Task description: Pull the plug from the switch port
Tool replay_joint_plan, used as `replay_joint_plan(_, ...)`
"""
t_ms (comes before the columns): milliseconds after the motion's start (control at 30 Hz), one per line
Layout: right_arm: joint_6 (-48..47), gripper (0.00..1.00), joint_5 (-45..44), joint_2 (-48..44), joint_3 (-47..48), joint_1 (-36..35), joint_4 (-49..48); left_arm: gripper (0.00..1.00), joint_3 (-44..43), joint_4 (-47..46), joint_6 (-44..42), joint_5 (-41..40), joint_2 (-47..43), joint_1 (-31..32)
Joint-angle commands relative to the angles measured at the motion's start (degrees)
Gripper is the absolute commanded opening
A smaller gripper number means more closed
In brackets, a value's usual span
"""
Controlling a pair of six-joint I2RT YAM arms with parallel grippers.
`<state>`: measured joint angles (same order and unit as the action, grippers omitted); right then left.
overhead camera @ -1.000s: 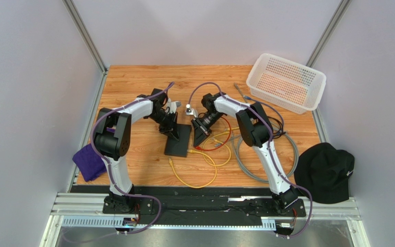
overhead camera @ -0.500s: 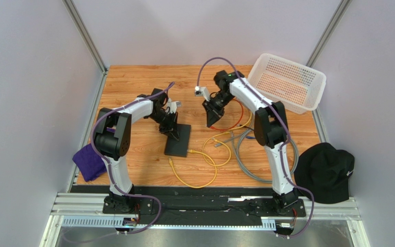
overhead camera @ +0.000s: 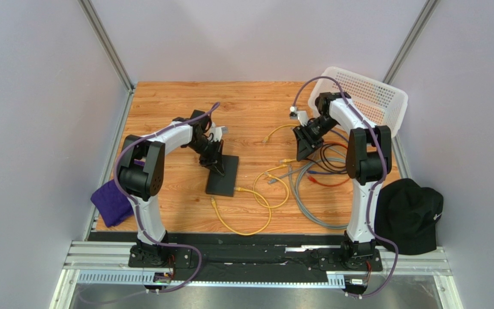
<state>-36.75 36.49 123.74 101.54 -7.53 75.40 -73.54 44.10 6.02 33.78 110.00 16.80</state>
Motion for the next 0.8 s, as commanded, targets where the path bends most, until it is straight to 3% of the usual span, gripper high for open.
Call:
replay_joint_plan(0,3.27,0.62,4.1,-5.79,4.62,-2.22,-4.2,0.0,-1.52,-0.68,-2.59,-4.6,-0.04,0.17)
replay_joint_plan(167,4.05,0.82,7.11,-9.38,6.41,-6.26,-8.13,0.02,-2.22,0.02,-4.17,-5.39,-2.41,0.17)
replay_joint_plan(233,6.51,0.87,5.7,-15.09,1.68,-8.71,-14.19,0.16,-2.57,0.9,-5.14,-5.04,-4.25,-0.01)
replay_joint_plan(267,7.13,0.89,5.09,-17.29,-4.7,-9.77,-22.14,0.23,-2.92,1.25,-5.4,-5.04,-4.96,-0.01)
replay_joint_plan(300,8.79,0.98,3.69,-21.4,-8.86,-10.83,-26.48,0.32,-2.93,1.6,-5.67,-5.74,-5.66,-0.18)
replay_joint_plan(367,13.26,1.0,0.7,-23.89,-18.6,-14.69,-40.24,0.39,-2.23,2.22,-5.32,-6.88,-8.21,-0.36)
replay_joint_plan(433,12.16,0.97,1.9,-21.8,-18.57,-18.2,-40.34,0.51,-1.09,2.22,-4.53,-9.69,-11.36,-1.06)
replay_joint_plan(467,10.49,0.92,4.88,-19.53,-17.0,-19.09,-34.24,0.62,0.31,2.31,-2.61,-11.87,-12.43,-1.33)
replay_joint_plan(500,9.52,0.85,9.0,-17.24,-13.16,-19.8,-31.04,0.85,1.37,1.79,-1.81,-17.72,-15.13,-1.59)
replay_joint_plan(533,10.9,0.73,9.82,-11.65,-10.51,-21.11,-25.88,0.85,2.42,1.52,-1.54,-19.09,-16.47,-2.72)
replay_joint_plan(567,12.3,0.68,10.18,-8.81,-8.13,-21.64,-23.56,0.74,4.35,1.43,-1.1,-19.19,-17.44,-3.78)
replay_joint_plan(633,15.81,0.53,10.62,-1.1,-1.36,-22.44,-18.65,0.62,6.03,1.61,-0.49,-14.55,-19.46,-6.67)
replay_joint_plan(733,16.98,0.44,9.92,1.85,-0.72,-23.67,-20.54,0.25,8.93,1.17,0.48,-10.06,-20.61,-7.74)
replay_joint_plan(767,16.8,0.43,9.39,2.64,-0.9,-24.37,-21.07,0.0,9.98,0.99,0.74,-9.35,-20.61,-7.74)
